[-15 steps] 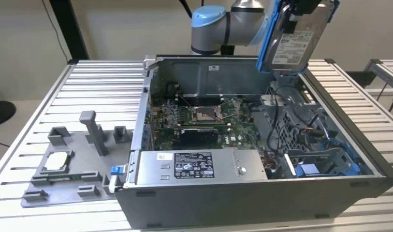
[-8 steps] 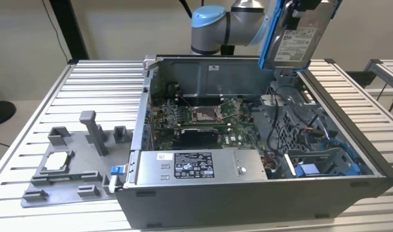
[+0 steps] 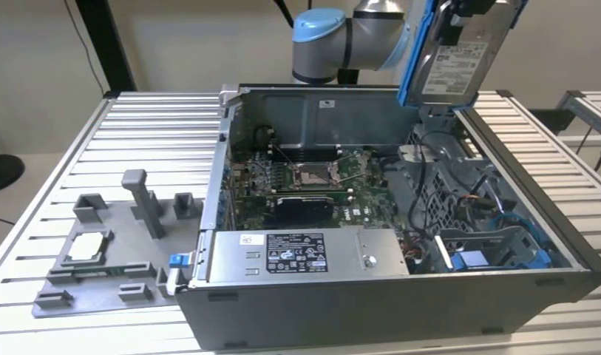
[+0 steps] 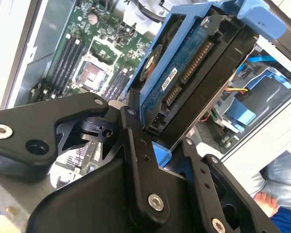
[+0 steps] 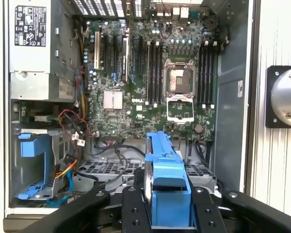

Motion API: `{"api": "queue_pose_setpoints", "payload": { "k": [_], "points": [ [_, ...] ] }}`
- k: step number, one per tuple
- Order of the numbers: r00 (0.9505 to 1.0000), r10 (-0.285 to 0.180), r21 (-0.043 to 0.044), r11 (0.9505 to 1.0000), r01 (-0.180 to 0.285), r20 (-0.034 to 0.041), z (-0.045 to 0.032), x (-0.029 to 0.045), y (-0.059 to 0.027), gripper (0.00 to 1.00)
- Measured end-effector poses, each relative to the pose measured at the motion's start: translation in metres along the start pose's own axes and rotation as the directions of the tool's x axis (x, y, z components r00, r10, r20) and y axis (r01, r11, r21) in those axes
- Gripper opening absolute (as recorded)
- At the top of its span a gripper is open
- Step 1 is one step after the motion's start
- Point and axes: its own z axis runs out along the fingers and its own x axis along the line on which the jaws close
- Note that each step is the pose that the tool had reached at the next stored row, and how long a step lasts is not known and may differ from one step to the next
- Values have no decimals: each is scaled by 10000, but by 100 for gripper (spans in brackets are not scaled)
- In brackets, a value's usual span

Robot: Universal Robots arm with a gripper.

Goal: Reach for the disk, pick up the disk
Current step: 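Pick up the disk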

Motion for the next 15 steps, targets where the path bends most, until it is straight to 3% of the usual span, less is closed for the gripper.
{"api": "queue_pose_setpoints", "payload": {
  "k": [15],
  "points": [
    [10000,-13,-24,10000,13,-1,-11,169,-23,0]
  ]
}}
